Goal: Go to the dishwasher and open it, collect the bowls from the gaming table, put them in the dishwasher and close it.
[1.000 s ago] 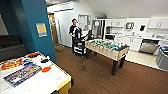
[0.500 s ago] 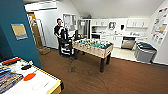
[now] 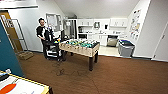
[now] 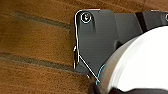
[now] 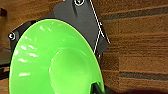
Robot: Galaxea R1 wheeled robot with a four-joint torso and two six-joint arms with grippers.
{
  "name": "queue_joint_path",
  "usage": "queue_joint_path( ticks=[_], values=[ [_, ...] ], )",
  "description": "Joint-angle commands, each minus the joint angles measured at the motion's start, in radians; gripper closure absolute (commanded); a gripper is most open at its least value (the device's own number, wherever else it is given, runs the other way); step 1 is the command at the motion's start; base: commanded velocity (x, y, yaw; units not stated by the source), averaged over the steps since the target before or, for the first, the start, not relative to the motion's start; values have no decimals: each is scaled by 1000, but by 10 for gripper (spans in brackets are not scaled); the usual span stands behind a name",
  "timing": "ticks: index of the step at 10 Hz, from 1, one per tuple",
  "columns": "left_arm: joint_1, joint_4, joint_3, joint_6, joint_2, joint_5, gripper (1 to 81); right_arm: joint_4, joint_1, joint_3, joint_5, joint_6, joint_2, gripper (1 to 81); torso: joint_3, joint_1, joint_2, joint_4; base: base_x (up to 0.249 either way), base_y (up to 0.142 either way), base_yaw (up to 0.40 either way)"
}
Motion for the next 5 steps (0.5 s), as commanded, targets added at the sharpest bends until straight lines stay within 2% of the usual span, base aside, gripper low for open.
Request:
queue_joint_path(
  ticks=[1,5],
  values=[
    [-37,12,-2,7,-26,44,811,-8,32,0,-58,-2,-27,811,0,0,0,0,0,0,-379],
    [-37,12,-2,7,-24,44,811,-8,31,-3,-58,-2,-27,811,0,0,0,0,0,0,-378]
  ],
)
